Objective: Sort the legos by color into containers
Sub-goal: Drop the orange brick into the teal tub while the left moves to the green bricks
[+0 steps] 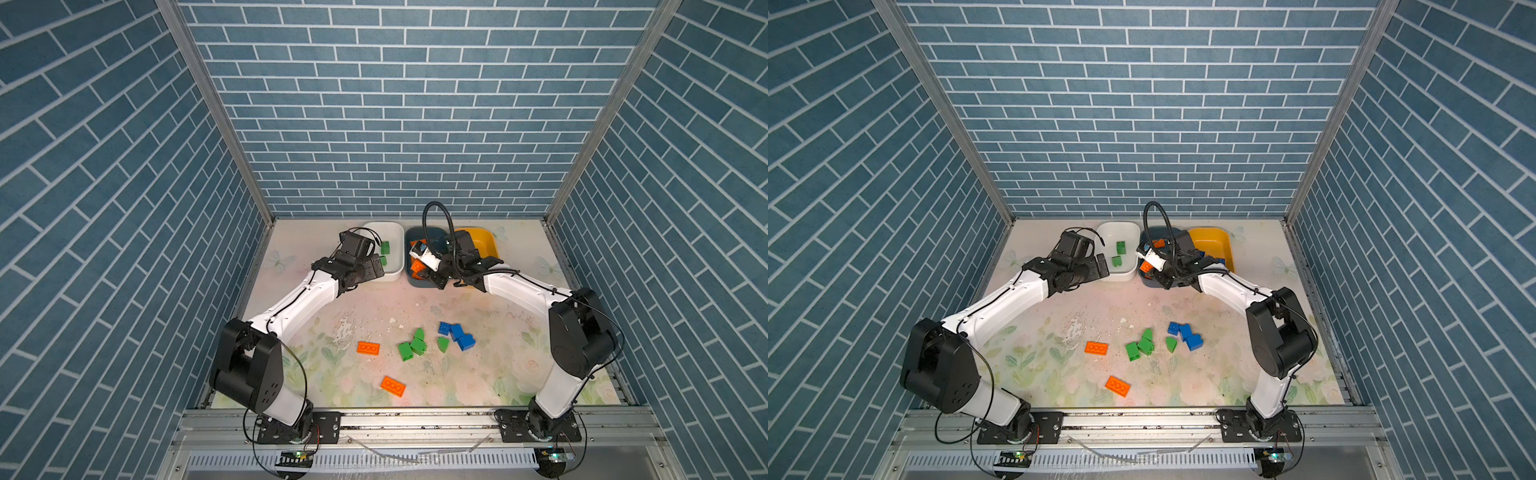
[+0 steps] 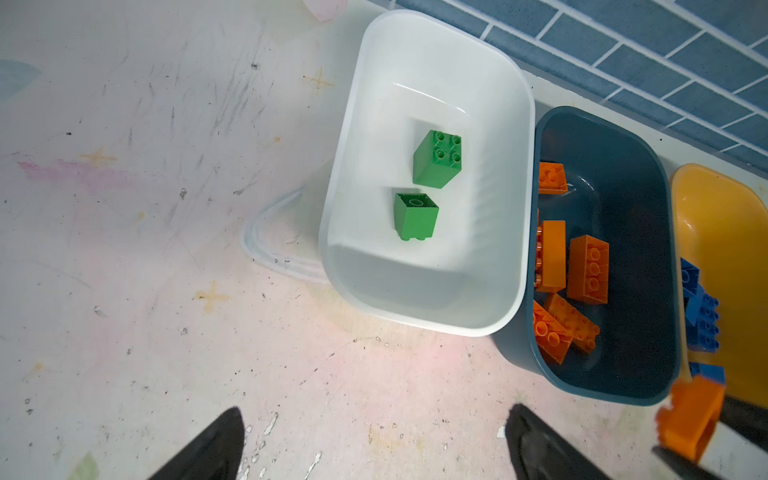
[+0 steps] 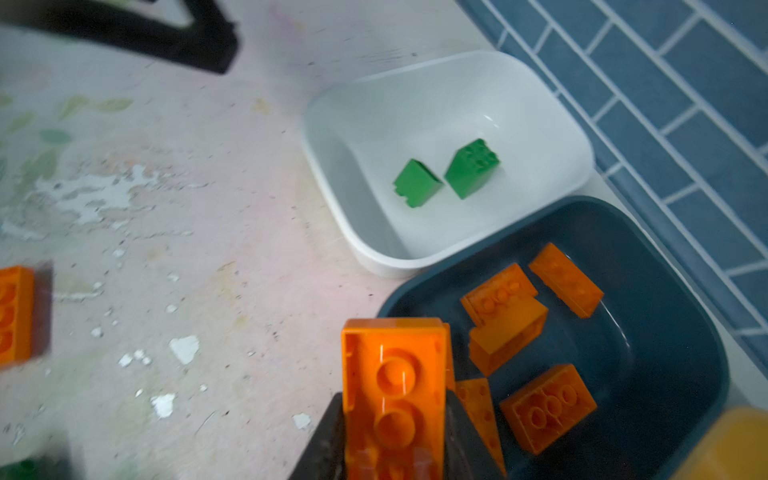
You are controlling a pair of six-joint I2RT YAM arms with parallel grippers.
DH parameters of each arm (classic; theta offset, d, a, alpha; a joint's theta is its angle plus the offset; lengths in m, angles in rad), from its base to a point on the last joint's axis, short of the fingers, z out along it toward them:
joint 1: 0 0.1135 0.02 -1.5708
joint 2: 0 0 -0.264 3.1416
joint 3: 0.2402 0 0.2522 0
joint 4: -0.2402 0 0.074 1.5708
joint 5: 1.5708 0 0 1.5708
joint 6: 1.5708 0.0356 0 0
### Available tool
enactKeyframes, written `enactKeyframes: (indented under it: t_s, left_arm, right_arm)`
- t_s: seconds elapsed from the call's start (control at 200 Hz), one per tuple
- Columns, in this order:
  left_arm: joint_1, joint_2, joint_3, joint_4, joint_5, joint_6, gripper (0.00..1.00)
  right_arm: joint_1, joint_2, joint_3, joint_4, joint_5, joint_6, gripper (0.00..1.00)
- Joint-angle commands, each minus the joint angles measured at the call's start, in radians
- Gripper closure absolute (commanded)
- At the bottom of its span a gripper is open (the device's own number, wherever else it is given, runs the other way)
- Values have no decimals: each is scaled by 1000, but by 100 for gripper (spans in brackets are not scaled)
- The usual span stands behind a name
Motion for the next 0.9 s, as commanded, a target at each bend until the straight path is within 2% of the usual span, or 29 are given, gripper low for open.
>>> enactKeyframes:
  t_s: [0.0,0.225,0.325,0.465,0.63,0.8,0.895]
  left_arm:
    - [6,13,-17,-7,-2,-2,1]
    - [3,23,-34,11,114,73,1]
    - [-6,17,-55,12,162,112,1]
    - [-41,-2,-92,-25,189,173,1]
    - [-96,-29,-164,-48,260,230,1]
    - [-199,-31,-205,-84,305,298,1]
    - [-282,-13,-191,-128,326,367,1]
  right_arm:
    - [-20,31,13,60,71,229,77]
    - [-34,160,153,-39,280,370,76]
    - [-40,246,265,-103,367,430,76]
    - [-46,378,465,-240,422,482,74]
    - [-45,422,593,-329,392,531,56]
    - [-41,363,530,-285,365,533,32]
    - [-40,300,453,-235,357,535,24]
